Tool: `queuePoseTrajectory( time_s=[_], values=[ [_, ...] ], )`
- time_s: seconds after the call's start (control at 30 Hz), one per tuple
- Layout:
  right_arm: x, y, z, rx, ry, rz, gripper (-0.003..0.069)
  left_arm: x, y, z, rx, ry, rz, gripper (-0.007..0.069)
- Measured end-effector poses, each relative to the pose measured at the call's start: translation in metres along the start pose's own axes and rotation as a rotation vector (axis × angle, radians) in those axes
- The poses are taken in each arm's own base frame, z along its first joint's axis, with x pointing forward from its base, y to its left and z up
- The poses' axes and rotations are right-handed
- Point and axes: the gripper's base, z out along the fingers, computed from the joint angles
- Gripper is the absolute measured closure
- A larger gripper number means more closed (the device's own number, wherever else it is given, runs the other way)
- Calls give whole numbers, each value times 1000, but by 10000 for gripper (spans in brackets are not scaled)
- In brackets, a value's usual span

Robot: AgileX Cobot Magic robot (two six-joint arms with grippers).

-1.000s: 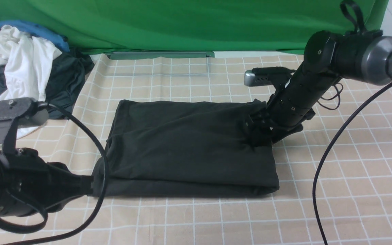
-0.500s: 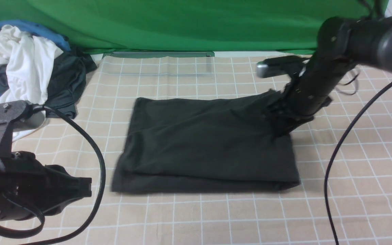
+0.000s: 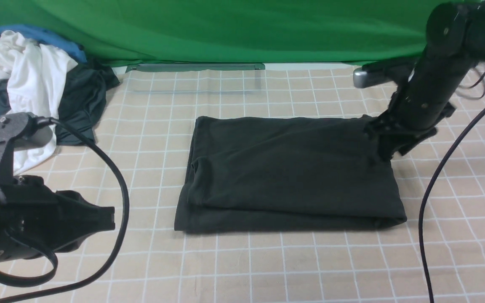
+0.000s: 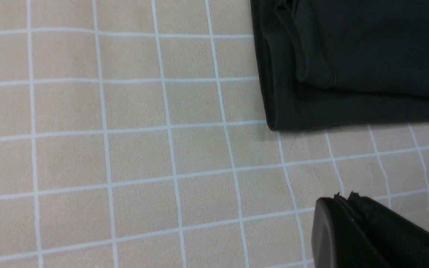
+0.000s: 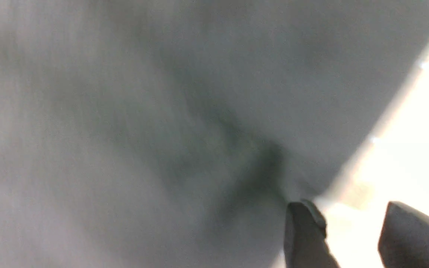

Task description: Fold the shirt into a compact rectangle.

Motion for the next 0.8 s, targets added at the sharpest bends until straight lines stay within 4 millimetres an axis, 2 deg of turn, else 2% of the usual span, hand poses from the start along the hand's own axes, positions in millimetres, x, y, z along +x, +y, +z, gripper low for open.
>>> queuePoseTrajectory(
  time_s=[0.07, 0.1, 0.13, 0.17, 0.2, 0.23, 0.27, 0.3, 0.4, 0.5, 0.53, 0.57, 0.6, 0.67, 0.7, 0.77, 0.8],
  values=[
    [5, -1, -27, 38, -35, 0, 453, 0, 0, 0, -1, -4, 3, 606],
    [12, -1, -57, 63, -91, 9, 543, -1, 0, 0, -1, -10, 4, 606],
    [12, -1, -57, 63, -91, 9, 543, -1, 0, 0, -1, -11, 4, 606],
    [21, 0, -91, 83, -175, 19, 596, -1, 0, 0, -1, -15, 5, 606],
    [34, 2, -126, 102, -271, 28, 613, -2, 0, 0, -1, -18, 6, 606],
    [41, 4, -140, 108, -319, 33, 617, -2, 0, 0, 0, -20, 9, 606],
    [57, 7, -167, 119, -408, 38, 619, -2, 0, -1, 0, -23, 13, 606],
    [68, 10, -185, 127, -480, 41, 620, -2, 0, -2, 2, -30, 22, 606],
    [119, 20, -237, 152, -722, 46, 620, -2, -1, -6, 7, -53, 36, 606],
    [162, 28, -259, 171, -901, 42, 620, -3, -1, -12, 14, -95, 49, 606],
    [188, 32, -264, 181, -988, 39, 620, -4, -2, -15, 19, -124, 55, 606],
    [194, 33, -266, 184, -1029, 38, 620, -4, -2, -17, 21, -137, 58, 606],
    [221, 38, -264, 194, -1125, 34, 620, -5, -3, -22, 30, -180, 64, 606],
    [249, 42, -258, 207, -1252, 28, 620, -6, -3, -30, 42, -243, 71, 606],
    [252, 42, -255, 207, -1252, 28, 620, -6, -3, -31, 43, -252, 71, 606],
    [288, 47, -237, 224, -1408, 20, 620, -2, -3, -39, 53, -317, 80, 606],
    [296, 49, -236, 229, -1455, 18, 620, 1, -2, -43, 58, -338, 81, 606]
  ],
)
